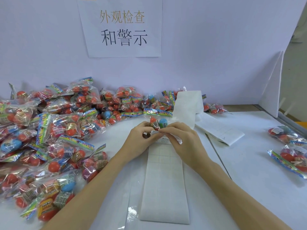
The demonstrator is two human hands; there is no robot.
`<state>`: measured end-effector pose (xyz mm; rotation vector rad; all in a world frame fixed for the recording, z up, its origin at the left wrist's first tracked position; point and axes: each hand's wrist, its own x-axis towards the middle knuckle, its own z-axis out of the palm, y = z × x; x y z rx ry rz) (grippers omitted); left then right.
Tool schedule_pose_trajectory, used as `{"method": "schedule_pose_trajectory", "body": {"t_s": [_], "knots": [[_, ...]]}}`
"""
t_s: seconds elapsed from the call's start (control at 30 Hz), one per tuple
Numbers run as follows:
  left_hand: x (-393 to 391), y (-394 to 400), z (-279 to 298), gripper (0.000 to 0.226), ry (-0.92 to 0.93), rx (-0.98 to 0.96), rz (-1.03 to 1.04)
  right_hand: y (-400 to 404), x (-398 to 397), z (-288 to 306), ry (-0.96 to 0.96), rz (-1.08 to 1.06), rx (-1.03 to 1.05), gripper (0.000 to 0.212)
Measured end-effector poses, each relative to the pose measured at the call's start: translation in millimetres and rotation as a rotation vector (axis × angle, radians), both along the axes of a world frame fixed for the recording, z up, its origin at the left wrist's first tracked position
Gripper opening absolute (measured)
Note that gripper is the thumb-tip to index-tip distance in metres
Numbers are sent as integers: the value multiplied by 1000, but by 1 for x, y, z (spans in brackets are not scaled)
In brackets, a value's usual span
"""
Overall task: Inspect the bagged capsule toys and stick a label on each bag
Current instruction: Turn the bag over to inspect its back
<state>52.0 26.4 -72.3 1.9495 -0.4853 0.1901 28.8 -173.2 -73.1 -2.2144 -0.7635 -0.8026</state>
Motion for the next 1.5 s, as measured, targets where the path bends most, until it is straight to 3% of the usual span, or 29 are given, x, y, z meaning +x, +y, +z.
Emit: {"method": "schedule_pose_trajectory", "body": {"t_s": [0.37, 0.5, 0.63, 0.83, 1.0, 1.2, 1.3, 1.4, 1.5], "knots": [[1, 10, 5, 13, 112, 96, -91, 0, 0, 3, -119, -27, -134, 22], [0, 8, 7, 9, 86, 86, -74, 4, -2, 4, -221, 14, -195, 16], [1, 8, 6, 22, 49, 101, -78, 8, -5, 2, -277, 55, -286, 12], [1, 7, 2, 7, 38, 103, -94, 8, -5, 3, -288, -5, -270, 16], [1, 6, -1, 10, 38, 141, -65, 7, -5, 2, -270, -21, -274, 10], [1, 7, 2, 11, 51, 154, -53, 4, -3, 1, -15, 21, -85, 11], [1, 9, 5, 17, 120, 167, -42, 0, -3, 3, 170, 27, 169, 12], [2, 13, 12, 28, 254, -9, -63, -5, -1, 10, 238, -23, 454, 18], [5, 15, 13, 32, 254, -233, 35, -13, 2, 15, 322, -96, 579, 16]]}}
